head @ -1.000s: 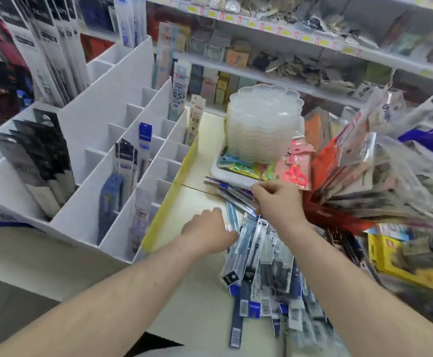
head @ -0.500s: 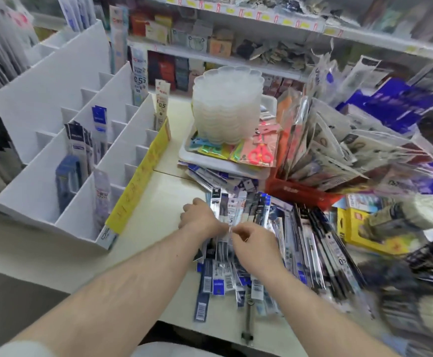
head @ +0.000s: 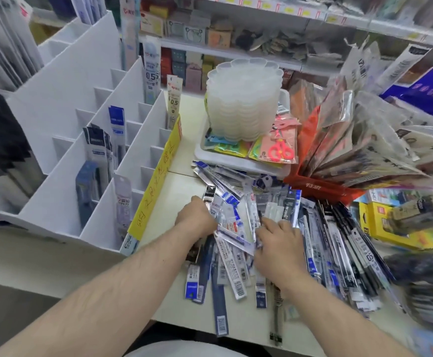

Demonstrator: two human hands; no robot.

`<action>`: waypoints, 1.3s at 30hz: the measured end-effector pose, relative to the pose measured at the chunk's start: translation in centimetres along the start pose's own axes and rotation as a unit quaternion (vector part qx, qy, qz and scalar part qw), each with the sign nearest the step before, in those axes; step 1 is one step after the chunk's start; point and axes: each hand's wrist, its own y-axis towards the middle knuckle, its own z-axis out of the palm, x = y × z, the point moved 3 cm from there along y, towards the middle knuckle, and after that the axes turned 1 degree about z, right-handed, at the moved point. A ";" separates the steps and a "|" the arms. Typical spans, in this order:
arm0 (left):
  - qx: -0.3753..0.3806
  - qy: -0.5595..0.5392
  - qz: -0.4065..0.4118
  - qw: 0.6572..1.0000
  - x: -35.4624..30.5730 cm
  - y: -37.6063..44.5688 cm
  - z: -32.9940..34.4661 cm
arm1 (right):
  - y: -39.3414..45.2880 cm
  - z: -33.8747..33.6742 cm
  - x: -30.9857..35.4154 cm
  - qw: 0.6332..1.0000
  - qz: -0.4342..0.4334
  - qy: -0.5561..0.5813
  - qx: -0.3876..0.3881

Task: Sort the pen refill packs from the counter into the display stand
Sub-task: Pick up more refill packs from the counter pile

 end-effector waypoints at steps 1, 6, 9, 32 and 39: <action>0.002 -0.003 0.002 1.000 0.1 0.1 -0.1 | 0.2 0.1 0.0 1.000 0.005 -0.007 0.005; -0.001 0.023 0.004 1.000 -1.4 0.0 1.3 | -0.2 0.7 1.8 1.000 -0.011 -0.015 -0.003; -0.029 0.069 0.032 0.997 -2.1 -0.1 2.6 | -0.9 1.7 2.3 0.999 -0.042 0.011 -0.004; -0.176 -0.297 0.307 0.887 0.2 -5.2 -11.8 | -1.5 3.0 8.6 0.966 -0.143 0.178 -0.122; -0.203 -0.297 0.345 0.867 0.6 -6.2 -12.8 | -0.7 3.4 12.1 0.949 -0.283 0.031 0.137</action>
